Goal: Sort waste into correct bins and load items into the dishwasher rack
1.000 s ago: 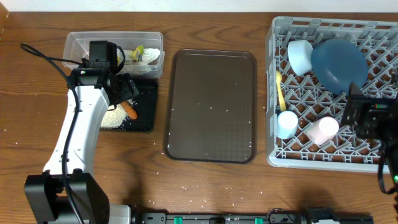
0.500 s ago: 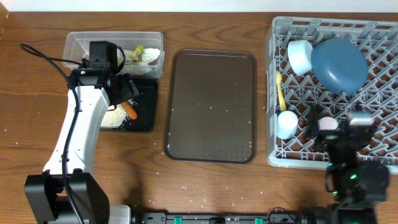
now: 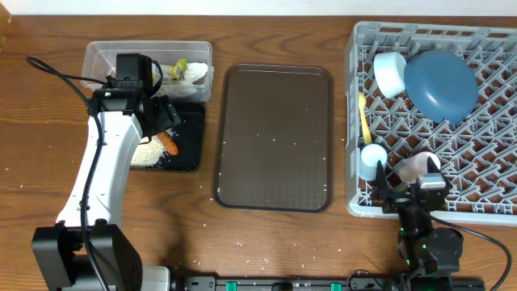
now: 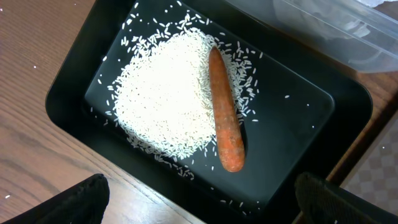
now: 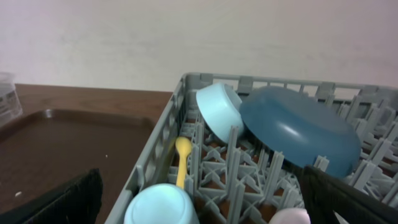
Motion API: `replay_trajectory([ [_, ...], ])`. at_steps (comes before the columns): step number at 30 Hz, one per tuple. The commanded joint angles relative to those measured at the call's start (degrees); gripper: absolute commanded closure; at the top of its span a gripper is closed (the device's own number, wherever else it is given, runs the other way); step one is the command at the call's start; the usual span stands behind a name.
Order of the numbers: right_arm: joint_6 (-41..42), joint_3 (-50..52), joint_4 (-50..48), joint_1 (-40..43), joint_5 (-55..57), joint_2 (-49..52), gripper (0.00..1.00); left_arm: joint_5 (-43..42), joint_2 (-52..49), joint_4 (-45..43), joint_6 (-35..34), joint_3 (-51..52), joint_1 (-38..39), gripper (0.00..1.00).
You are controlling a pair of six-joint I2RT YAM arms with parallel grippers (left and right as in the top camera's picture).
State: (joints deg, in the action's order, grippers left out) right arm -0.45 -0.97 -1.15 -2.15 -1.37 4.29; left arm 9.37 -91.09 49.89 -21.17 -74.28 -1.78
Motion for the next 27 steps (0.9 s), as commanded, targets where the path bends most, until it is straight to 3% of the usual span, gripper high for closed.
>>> replay_trajectory([
  [1, 0.83, 0.66, 2.03, -0.55, -0.68, -2.67, 0.01, 0.28, 0.09, 0.20, -0.35, 0.24, -0.20, 0.02],
  [4, 0.83, 0.66, 5.40, -0.52, -0.87, -4.00, 0.01, 0.28, 0.09, 0.20, -0.35, 0.24, -0.20, 0.02],
  [27, 0.83, 0.66, 5.20, -0.50, -1.64, -3.91, 0.01, 0.28, 0.09, 0.20, -0.35, 0.24, -0.20, 0.02],
])
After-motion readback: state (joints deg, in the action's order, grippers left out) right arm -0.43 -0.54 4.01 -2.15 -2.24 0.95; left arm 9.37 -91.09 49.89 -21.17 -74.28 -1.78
